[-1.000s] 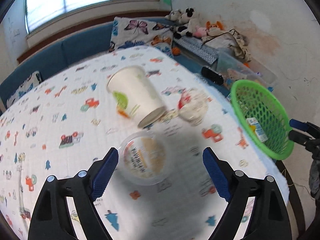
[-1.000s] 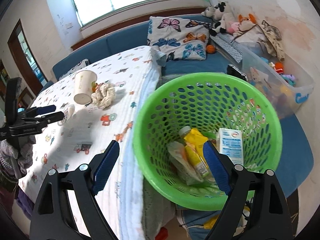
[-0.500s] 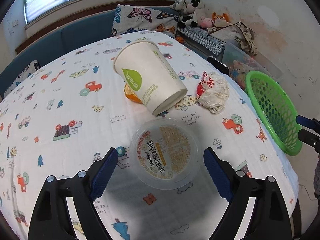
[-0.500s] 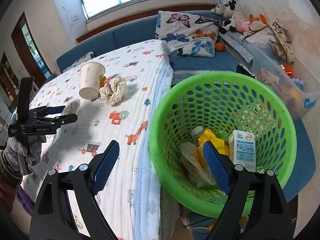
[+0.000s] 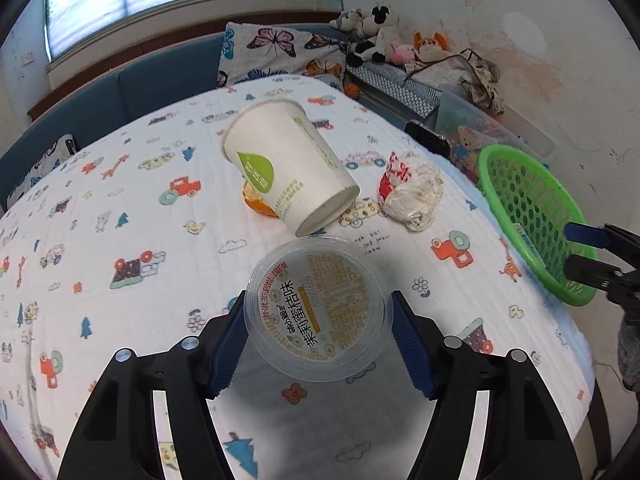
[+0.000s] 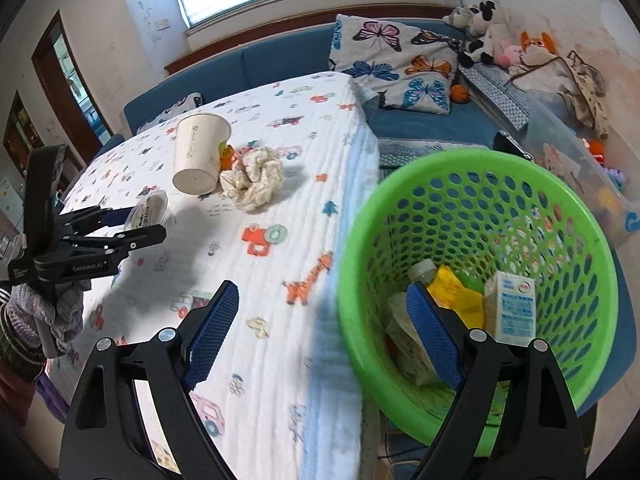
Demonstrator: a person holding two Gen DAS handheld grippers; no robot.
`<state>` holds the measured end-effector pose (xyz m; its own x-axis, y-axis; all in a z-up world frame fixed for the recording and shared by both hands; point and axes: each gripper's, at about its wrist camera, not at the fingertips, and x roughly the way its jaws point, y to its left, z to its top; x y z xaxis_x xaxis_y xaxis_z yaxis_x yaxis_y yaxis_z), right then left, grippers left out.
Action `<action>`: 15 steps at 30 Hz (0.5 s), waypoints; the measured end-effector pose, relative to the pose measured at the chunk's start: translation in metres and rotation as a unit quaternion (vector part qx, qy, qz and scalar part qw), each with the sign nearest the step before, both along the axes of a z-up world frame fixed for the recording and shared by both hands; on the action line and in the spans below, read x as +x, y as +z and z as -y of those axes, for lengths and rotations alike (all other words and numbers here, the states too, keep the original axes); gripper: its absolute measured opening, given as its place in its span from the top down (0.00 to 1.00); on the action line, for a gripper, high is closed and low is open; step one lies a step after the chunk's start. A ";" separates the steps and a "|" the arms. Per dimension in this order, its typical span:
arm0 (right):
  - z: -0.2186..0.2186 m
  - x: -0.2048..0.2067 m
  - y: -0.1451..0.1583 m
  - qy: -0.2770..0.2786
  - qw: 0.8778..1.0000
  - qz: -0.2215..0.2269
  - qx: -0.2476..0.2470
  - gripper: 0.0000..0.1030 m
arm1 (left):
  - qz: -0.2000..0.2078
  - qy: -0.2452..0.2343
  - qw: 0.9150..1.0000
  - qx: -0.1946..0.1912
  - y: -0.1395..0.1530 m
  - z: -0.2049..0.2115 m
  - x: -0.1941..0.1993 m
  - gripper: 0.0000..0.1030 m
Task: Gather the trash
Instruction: 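Grasp the crumpled tissue with the right gripper while left holds the plastic cup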
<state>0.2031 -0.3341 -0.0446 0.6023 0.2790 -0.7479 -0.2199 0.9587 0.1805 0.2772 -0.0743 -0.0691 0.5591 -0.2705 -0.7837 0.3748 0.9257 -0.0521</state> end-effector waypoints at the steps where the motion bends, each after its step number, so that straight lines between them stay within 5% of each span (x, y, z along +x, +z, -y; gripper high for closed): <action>1: -0.003 0.002 0.000 0.003 1.000 0.000 0.001 0.17 | 0.004 0.001 1.000 -0.001 0.004 -0.002 -0.002 0.36; 15: -0.060 0.054 -0.003 0.046 0.999 0.003 0.005 0.17 | 0.037 0.016 0.999 -0.006 0.041 -0.037 -0.022 0.36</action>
<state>0.2572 -0.2744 -0.0479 0.5774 0.3409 -0.7419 -0.3087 0.9324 0.1882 0.2556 -0.0376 -0.0286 0.6234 -0.2603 -0.7373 0.3487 0.9366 -0.0358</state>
